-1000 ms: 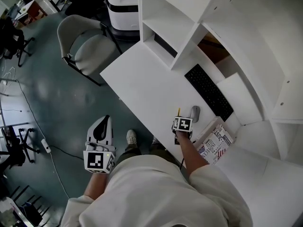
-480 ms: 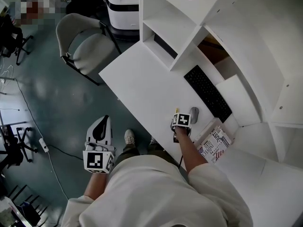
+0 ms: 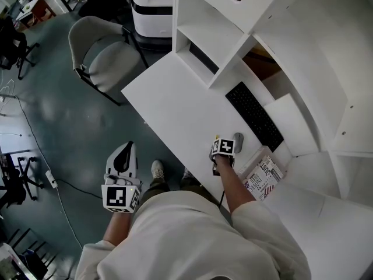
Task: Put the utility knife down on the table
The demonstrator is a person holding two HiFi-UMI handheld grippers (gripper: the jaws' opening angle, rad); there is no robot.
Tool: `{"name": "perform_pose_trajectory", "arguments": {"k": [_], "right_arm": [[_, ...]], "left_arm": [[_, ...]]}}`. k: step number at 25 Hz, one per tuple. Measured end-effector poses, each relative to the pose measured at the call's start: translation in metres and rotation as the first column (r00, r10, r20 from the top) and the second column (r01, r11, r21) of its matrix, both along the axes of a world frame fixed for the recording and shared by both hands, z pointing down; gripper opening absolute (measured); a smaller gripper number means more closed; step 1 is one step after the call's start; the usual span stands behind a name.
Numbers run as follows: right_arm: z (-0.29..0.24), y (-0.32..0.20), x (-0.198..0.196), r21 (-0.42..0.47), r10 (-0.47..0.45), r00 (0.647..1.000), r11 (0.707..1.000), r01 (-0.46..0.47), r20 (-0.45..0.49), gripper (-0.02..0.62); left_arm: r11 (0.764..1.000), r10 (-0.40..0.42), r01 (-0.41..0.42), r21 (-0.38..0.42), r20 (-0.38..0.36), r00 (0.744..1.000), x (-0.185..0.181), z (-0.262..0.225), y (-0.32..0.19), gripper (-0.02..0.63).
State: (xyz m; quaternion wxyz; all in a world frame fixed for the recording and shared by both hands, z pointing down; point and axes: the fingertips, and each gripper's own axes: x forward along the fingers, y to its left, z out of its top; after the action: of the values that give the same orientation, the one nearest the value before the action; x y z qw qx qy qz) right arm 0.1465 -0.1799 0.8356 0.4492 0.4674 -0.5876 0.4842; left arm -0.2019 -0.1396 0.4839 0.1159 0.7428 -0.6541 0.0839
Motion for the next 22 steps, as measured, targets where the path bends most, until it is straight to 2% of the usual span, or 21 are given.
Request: {"name": "perform_pose_trajectory", "arguments": {"k": [6, 14, 18, 22], "right_arm": [[-0.006, 0.003, -0.001, 0.028, 0.015, 1.000, 0.999, -0.015, 0.020, 0.092], [-0.044, -0.004, -0.004, 0.149, 0.004, 0.998, 0.989, -0.013, 0.064, 0.109], [-0.075, -0.012, -0.002, 0.238, -0.006, 0.996, 0.971, -0.016, 0.088, 0.109], [-0.114, -0.019, -0.001, 0.346, -0.025, 0.995, 0.938, -0.011, 0.100, 0.105]], "left_arm": [[1.000, 0.006, -0.006, 0.002, -0.004, 1.000, -0.002, -0.003, 0.001, 0.000], [0.999, 0.037, -0.037, 0.023, -0.010, 0.999, 0.004, -0.009, 0.001, 0.000], [0.997, 0.062, -0.061, 0.041, -0.012, 0.998, 0.012, -0.015, -0.001, 0.000], [0.995, 0.084, -0.083, 0.061, -0.015, 0.996, 0.020, -0.021, -0.003, 0.000]]}}
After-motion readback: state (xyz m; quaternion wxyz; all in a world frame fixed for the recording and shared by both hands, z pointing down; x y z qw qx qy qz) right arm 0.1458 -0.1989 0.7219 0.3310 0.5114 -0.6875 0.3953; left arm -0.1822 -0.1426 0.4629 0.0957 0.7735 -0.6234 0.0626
